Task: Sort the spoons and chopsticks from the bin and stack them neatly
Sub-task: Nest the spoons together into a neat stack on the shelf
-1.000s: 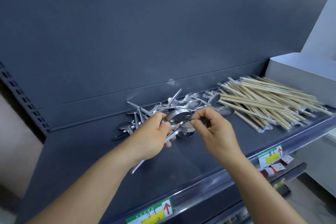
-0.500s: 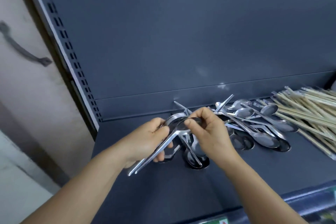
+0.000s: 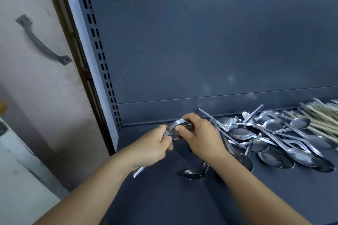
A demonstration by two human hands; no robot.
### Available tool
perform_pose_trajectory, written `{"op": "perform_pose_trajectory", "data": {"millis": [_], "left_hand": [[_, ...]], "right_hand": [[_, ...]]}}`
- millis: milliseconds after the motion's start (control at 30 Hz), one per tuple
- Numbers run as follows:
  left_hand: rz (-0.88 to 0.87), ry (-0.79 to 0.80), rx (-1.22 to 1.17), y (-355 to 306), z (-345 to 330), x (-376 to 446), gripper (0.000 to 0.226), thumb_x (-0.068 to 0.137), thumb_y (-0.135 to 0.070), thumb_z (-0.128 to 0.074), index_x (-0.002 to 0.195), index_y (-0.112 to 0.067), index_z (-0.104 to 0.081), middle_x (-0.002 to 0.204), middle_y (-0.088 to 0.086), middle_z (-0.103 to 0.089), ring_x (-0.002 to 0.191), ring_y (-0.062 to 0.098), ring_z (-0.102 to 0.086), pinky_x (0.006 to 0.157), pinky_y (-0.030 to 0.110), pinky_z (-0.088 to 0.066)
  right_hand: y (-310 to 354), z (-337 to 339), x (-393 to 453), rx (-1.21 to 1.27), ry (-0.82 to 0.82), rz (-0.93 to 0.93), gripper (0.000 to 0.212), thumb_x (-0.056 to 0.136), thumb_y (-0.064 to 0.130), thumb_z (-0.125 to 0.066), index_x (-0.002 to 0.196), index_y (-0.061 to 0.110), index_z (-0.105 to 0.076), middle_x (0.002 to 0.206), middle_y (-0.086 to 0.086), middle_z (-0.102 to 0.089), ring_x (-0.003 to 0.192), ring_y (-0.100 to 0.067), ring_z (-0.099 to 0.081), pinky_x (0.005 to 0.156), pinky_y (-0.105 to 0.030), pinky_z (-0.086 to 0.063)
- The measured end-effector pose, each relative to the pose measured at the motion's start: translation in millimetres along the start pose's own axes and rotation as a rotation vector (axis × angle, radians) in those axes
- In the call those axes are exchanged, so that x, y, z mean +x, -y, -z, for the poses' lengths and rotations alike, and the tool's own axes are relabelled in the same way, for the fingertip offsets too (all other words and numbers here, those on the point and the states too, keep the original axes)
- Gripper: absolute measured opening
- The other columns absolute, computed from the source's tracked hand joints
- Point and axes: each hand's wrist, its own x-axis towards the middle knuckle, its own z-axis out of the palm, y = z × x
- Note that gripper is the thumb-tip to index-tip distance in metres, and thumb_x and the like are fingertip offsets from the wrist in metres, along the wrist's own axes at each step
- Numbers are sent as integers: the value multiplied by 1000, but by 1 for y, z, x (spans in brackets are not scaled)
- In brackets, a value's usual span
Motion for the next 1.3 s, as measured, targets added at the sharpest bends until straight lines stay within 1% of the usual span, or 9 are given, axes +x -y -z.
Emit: {"op": "perform_pose_trajectory", "data": {"millis": [167, 267, 367, 467, 533, 600, 767, 1100, 1300], "left_hand": [[5, -203, 414, 18, -6, 19, 19, 100, -27, -35, 110, -17, -49, 106, -1, -41, 89, 17, -52, 81, 35, -47], [13, -279, 550, 29, -14, 28, 17, 98, -19, -40, 112, -15, -50, 105, 1, -40, 105, 21, -43, 85, 38, -47], [10, -364, 628, 37, -20, 35, 26, 96, -15, -46, 122, -16, -46, 111, 1, -37, 111, 19, -34, 79, 30, -41], [-11, -395, 721, 45, -27, 35, 47, 99, -27, -43, 141, -14, -30, 131, 2, -32, 120, 20, -31, 89, 27, -35], [4, -355, 750, 49, -31, 33, 57, 102, -35, -28, 150, -9, -10, 148, 5, -23, 134, 23, -22, 108, 30, -24], [37, -318, 752, 49, -32, 31, 59, 103, -37, -21, 151, -8, -1, 156, 7, -14, 143, 23, -10, 114, 32, -14], [69, -303, 743, 45, -32, 30, 57, 103, -35, -18, 151, -8, 0, 159, 7, -7, 146, 22, -2, 116, 33, -9], [31, -342, 777, 45, -35, 27, 58, 103, -34, -23, 150, -7, -4, 157, 8, -16, 144, 24, -11, 115, 33, -13], [-14, -357, 729, 38, -32, 20, 60, 103, -33, -26, 150, -6, -1, 157, 10, -13, 144, 23, -10, 116, 33, -12]], "right_hand": [[-2, -14, 16, -349, 3, 62, 33, 88, 48, -55, 99, 17, -61, 95, 1, -62, 95, -22, -45, 79, -29, -37], [-4, -21, 21, -422, 93, 20, 34, 91, 48, -50, 96, 16, -60, 100, -1, -64, 100, -23, -45, 81, -31, -37], [-4, -24, 23, -422, 130, -10, 27, 92, 41, -48, 88, 15, -54, 98, -5, -64, 104, -25, -48, 81, -32, -39], [-3, -24, 24, -476, 168, 19, 30, 94, 37, -48, 116, 18, -55, 116, -2, -61, 112, -24, -48, 88, -31, -37], [-3, -24, 22, -530, 218, 37, 43, 95, 37, -46, 135, 22, -41, 131, 0, -55, 120, -23, -45, 97, -31, -34], [-3, -24, 20, -568, 259, 42, 53, 97, 38, -42, 145, 24, -25, 138, 0, -49, 125, -23, -42, 101, -32, -32], [0, -25, 19, -595, 292, 12, 63, 97, 40, -39, 149, 18, -12, 141, -3, -46, 127, -24, -40, 103, -33, -30], [-1, -21, 10, -558, 254, -24, 59, 96, 35, -44, 146, 14, -21, 139, -7, -47, 127, -27, -42, 104, -35, -31], [7, 0, -10, -468, 138, 3, 55, 94, 34, -47, 143, 14, -31, 139, -6, -47, 127, -26, -42, 103, -33, -31]]}}
